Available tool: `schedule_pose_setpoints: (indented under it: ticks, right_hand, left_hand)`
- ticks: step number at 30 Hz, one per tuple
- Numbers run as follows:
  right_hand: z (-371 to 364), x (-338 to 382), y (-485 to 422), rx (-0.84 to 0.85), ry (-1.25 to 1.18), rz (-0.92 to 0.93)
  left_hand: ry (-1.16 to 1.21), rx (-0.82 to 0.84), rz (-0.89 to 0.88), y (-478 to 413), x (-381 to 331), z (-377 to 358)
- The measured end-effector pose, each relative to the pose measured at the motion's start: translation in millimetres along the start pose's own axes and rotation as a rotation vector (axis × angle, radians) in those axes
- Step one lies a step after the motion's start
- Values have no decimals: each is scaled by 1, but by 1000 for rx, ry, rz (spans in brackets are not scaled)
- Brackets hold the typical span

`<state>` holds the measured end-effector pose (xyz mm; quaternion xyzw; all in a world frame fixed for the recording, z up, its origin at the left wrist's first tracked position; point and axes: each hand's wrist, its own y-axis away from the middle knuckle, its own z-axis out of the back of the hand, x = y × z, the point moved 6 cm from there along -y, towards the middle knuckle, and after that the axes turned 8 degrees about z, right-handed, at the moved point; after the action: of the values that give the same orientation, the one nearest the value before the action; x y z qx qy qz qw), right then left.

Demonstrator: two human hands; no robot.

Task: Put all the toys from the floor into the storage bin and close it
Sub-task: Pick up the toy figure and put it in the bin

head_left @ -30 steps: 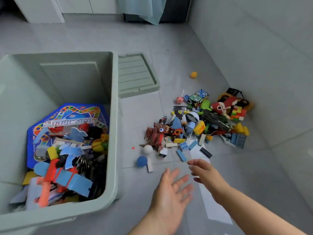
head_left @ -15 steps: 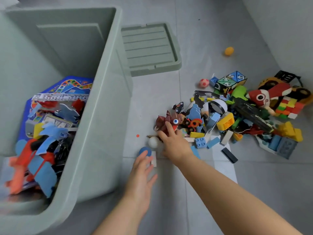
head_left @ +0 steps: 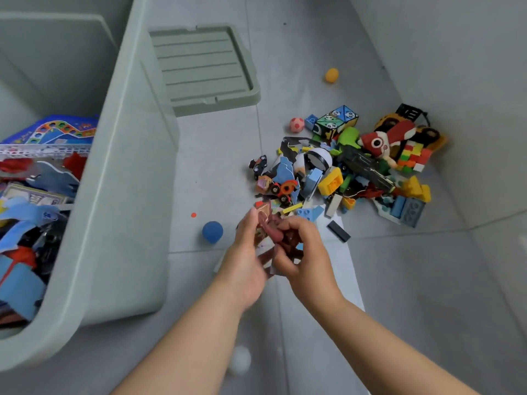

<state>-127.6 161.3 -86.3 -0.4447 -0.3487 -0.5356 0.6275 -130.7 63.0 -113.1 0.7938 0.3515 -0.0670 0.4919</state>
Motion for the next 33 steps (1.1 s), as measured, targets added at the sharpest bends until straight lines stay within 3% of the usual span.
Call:
schedule_pose_setpoints:
  ticks: [2,7,11,13,15,18,20,22,23,25,27,28,30,33]
  right_hand:
    - [11,23,-2,13,35,47]
    - [41,105,-22,25,-4,185]
    - [41,191,-41,-101,-228,273]
    - [8,224,-53,-12,-293,343]
    - [-50,244,-61,187,-284,365]
    - [-115,245,-52,389,-180,278]
    - [-112,233,-35,332,-57,360]
    - [-94,214,5,373,108,555]
    - [-88,199,33,491,227,639]
    - [-82,152,106,892,477,745]
    - [-72,96,186,1274,666,689]
    - [-66,71,227,1320,812,719]
    - [-60,29,280,1400,1143,816]
    - [-55,23,294,1515,1142,561]
  left_hand:
    - [44,53,-54,10,-14,-15]
    - [-135,29,-328,78,-75,-62]
    - [-114,41,-756,175,-167,-62]
    - [-241,-12,-1003,223,-204,-36]
    - [-490,-166,-1110,250,-222,14]
    - [-807,-377,-845,246,-213,92]
    - [-919,-442,-639,239,-192,118]
    - [-950,-486,-749,250,-180,112]
    - [-895,-415,-869,257,-175,99]
    - [-623,-62,-938,261,-154,67]
    - [-433,302,-710,244,-116,37]
    - [-430,405,-556,231,-92,24]
    - [-559,446,-263,191,-38,23]
    - [-837,194,-80,127,17,59]
